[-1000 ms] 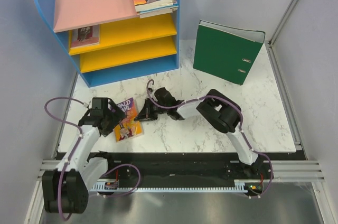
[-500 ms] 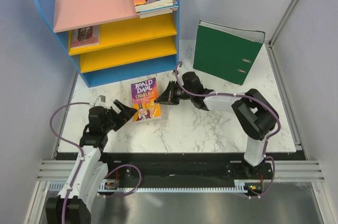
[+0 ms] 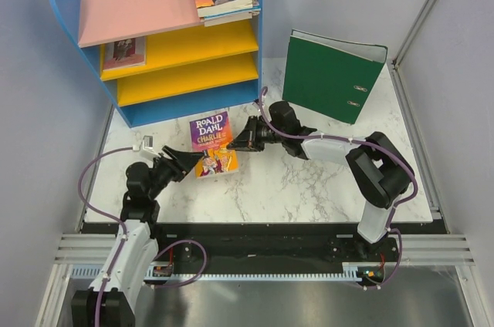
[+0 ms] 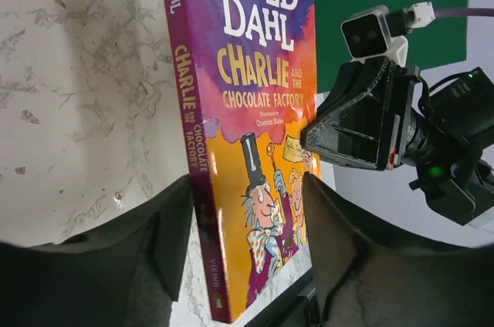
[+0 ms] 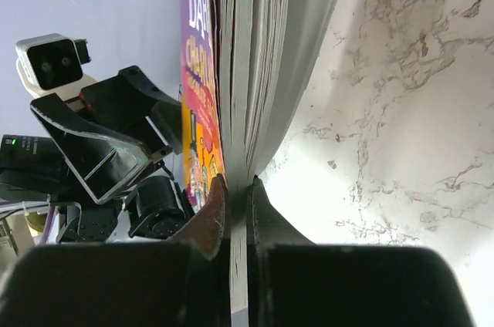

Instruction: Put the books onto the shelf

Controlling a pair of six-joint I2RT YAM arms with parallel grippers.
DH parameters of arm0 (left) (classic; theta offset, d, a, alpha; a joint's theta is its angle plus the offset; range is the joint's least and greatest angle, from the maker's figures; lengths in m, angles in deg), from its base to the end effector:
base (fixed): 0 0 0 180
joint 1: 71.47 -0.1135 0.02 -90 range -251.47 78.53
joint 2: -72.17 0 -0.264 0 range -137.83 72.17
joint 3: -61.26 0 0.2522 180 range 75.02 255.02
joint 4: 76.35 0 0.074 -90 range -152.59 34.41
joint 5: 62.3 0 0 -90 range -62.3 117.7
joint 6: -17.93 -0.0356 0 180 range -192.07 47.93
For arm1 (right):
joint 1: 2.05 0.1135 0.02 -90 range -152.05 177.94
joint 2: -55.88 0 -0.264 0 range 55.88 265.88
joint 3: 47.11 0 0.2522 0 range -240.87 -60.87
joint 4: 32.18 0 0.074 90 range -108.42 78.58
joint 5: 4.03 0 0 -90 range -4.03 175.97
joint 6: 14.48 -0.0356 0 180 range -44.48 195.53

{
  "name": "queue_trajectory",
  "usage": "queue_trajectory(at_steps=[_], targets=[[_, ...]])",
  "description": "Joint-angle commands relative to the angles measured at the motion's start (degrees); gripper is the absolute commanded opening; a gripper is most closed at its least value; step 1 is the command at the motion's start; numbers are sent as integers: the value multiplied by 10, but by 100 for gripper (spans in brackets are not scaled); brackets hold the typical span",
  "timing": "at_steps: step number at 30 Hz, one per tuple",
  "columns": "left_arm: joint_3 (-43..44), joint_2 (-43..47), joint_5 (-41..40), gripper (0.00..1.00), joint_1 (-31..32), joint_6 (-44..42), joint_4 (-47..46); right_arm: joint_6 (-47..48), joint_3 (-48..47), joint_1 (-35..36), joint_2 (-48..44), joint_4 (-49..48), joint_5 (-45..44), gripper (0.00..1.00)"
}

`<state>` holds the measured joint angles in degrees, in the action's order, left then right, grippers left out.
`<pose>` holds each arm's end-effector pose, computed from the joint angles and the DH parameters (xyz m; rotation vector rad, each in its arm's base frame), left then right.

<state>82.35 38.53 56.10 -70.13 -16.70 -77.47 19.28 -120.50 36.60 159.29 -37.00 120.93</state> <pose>0.1492 -0.0204 0.1841 -0.5006 1.8273 -1.1340 0.2941 0.2614 0.2002 -0.1027 2.3456 1.5667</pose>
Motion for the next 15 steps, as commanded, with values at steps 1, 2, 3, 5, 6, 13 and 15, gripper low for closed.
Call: queue_trajectory(at_steps=[1, 2, 3, 5, 6, 13, 15], targets=[[-2, 35, 26, 61, 1, 37, -19, -5, -29, -2, -21, -40, 8, 0], [-1, 40, 24, 61, 1, 37, -10, -10, -29, -3, -20, -43, 6, 0], [0, 48, 23, 61, 1, 37, 5, -15, -29, -4, -18, -50, 5, 0], [-3, 54, 23, 62, 1, 34, 13, -21, -31, -4, -16, -57, 6, 0], [-4, 54, 24, 62, 1, 34, 16, -23, -34, -5, -15, -58, 6, 0], [-2, 58, 37, 57, 1, 41, 17, -30, -51, -9, -11, -60, 1, 0], [0, 60, 42, 53, 1, 44, 18, -31, -54, -9, -10, -62, 0, 0]])
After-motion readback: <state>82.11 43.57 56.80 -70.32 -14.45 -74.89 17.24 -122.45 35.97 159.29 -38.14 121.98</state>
